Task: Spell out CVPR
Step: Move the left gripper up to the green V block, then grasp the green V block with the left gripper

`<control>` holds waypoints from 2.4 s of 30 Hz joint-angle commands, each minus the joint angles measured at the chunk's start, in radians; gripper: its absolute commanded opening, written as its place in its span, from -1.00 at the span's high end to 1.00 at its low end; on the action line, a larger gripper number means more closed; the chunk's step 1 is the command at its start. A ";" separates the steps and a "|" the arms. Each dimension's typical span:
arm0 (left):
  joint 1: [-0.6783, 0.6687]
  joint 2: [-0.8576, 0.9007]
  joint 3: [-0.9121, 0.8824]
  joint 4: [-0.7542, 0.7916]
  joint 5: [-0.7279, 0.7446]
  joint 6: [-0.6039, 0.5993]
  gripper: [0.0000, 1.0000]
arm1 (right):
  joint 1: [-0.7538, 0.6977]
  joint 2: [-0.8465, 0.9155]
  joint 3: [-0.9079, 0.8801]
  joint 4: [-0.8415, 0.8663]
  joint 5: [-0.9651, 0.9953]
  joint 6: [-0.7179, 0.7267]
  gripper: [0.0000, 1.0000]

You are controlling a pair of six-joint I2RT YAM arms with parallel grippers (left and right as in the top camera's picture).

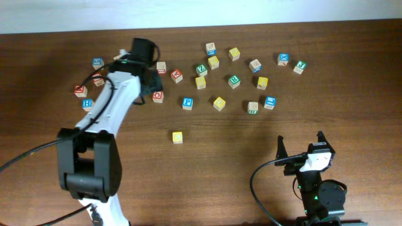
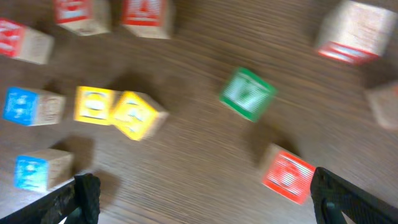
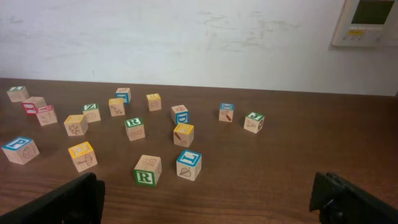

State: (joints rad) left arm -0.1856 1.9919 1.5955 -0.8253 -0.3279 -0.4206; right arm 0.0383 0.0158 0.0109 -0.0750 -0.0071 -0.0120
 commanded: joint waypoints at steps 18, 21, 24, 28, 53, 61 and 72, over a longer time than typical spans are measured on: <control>0.120 0.220 0.007 0.320 0.314 0.392 -0.20 | 0.006 -0.008 -0.005 -0.006 0.008 -0.007 -0.96; 0.120 0.224 0.007 0.320 0.326 0.392 -0.36 | 0.006 -0.008 -0.005 -0.006 0.008 -0.007 -0.96; 0.120 0.226 0.007 0.319 0.374 0.392 -0.42 | 0.006 -0.008 -0.005 -0.006 0.008 -0.007 -0.97; 0.121 0.280 0.007 0.319 0.373 0.392 -0.41 | 0.006 -0.008 -0.005 -0.006 0.008 -0.007 -0.96; 0.107 0.056 0.047 0.024 0.764 0.352 0.44 | 0.006 -0.008 -0.005 -0.006 0.008 -0.007 -0.96; -0.124 0.050 0.042 -0.220 0.863 0.339 0.52 | 0.006 -0.008 -0.005 -0.006 0.008 -0.007 -0.96; -0.387 0.050 -0.147 -0.195 0.361 -0.047 0.59 | 0.006 -0.008 -0.005 -0.006 0.008 -0.007 -0.96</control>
State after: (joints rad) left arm -0.5907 2.0598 1.4960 -1.0595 0.0872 -0.3634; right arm 0.0383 0.0158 0.0109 -0.0750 -0.0071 -0.0124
